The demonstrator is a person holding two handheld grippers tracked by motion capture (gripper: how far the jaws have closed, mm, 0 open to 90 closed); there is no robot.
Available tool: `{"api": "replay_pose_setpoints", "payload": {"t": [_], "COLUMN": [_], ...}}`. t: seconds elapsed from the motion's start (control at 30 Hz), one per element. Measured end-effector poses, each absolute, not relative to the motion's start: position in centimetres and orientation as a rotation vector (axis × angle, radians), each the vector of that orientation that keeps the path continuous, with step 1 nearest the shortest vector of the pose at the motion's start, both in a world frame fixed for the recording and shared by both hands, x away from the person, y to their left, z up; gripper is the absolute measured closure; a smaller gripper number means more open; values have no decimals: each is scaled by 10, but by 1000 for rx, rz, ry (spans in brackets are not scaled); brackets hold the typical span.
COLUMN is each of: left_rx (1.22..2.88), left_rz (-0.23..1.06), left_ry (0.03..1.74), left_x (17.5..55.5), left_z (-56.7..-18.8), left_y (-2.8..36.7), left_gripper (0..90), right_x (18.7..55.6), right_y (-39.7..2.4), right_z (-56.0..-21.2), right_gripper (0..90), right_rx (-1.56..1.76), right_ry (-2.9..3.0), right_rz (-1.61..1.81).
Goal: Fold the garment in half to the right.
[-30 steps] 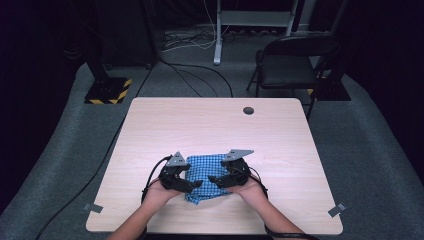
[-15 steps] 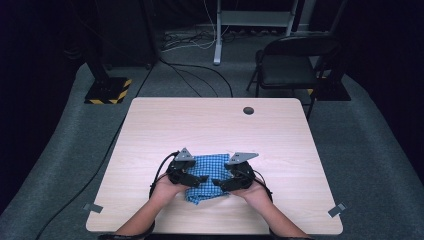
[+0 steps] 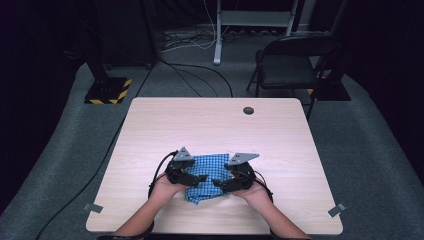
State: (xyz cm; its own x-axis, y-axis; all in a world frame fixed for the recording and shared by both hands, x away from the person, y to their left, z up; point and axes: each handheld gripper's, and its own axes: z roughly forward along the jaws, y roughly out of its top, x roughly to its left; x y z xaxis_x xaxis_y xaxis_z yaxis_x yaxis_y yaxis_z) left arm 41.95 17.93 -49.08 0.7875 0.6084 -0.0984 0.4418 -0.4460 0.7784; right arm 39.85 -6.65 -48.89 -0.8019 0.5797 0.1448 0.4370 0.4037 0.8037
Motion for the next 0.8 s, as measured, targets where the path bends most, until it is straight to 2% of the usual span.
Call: {"api": "replay_pose_setpoints", "payload": {"t": [0.8], "left_rx": [2118], "left_rz": [247], "left_ry": [829], "left_x": [428], "left_z": [-499], "left_y": [183], "left_gripper": [162], "right_x": [398], "right_y": [-56], "right_z": [-490], "right_gripper": [194], "right_rx": [888], "right_ry": [2515], "right_rz": [1371]}}
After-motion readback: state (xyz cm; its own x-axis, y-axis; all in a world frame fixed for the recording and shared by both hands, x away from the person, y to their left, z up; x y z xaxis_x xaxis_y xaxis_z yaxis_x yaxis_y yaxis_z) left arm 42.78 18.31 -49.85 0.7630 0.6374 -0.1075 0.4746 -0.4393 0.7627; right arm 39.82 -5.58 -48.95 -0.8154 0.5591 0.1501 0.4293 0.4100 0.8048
